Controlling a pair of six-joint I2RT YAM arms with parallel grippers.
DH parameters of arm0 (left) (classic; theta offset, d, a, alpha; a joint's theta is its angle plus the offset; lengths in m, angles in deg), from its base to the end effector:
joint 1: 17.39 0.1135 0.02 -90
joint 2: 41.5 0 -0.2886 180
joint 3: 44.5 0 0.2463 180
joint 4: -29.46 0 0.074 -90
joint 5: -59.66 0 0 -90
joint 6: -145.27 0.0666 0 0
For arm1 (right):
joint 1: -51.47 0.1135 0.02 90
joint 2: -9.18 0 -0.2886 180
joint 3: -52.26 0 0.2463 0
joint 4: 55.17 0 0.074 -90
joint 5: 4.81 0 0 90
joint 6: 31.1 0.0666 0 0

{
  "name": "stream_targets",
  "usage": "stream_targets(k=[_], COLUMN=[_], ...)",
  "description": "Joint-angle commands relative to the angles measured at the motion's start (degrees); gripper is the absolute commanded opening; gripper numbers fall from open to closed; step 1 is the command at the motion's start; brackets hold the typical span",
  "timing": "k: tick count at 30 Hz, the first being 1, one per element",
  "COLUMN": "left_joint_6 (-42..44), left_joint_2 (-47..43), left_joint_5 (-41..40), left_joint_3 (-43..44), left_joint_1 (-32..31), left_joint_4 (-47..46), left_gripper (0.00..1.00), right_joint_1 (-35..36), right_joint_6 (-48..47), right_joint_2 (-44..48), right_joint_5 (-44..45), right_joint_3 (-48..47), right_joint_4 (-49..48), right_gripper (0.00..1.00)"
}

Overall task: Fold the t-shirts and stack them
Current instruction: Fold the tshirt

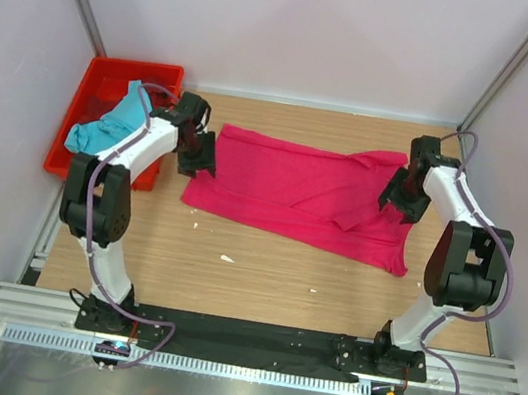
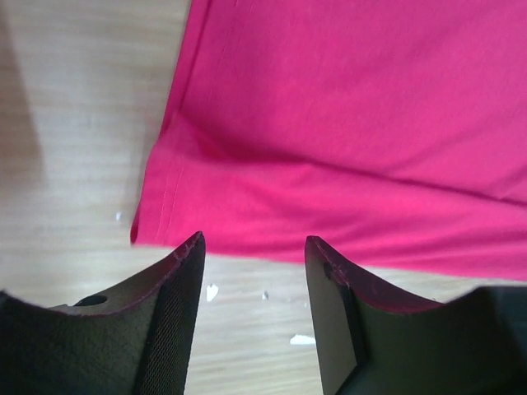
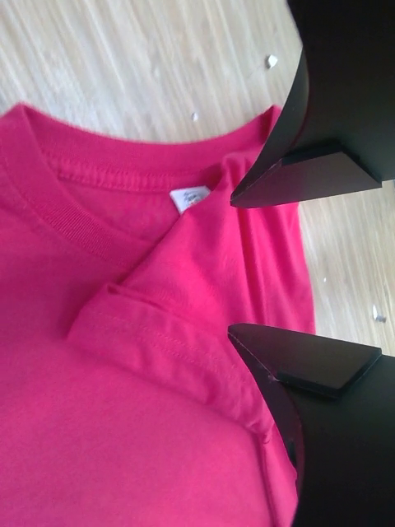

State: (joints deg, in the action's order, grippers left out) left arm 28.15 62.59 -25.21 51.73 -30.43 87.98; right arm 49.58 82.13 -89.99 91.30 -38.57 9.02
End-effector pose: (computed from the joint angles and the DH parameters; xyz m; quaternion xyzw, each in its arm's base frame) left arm 0.3791 -0.0939 0.2312 -0.1108 0.9716 -0.1113 0.1770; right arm 0.3514 -0.0187 0.2289 0.2225 0.9616 -0.0237 0.1588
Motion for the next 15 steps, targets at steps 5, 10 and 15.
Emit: stream_targets(k=[5, 10, 15], left_joint_6=[4.2, 5.1, 6.0], left_joint_2=[8.3, 9.1, 10.3], left_joint_5=[-1.3, -2.2, -3.8], left_joint_3=[6.8, 8.0, 8.8], left_joint_1=[0.0, 0.0, 0.0], left_joint_4=[-0.2, 0.7, 1.6], left_gripper=[0.54, 0.55, 0.54], right_joint_1=[-0.4, -0.4, -0.5], right_joint_6=[4.5, 3.3, 2.4], right_joint_2=[-6.9, -11.0, -13.3], right_joint_5=[-5.2, -5.4, -4.7], right_joint_3=[-3.6, -7.1, -9.6], right_joint_4=[-6.1, -6.8, -6.0], right_gripper=[0.56, 0.43, 0.42])
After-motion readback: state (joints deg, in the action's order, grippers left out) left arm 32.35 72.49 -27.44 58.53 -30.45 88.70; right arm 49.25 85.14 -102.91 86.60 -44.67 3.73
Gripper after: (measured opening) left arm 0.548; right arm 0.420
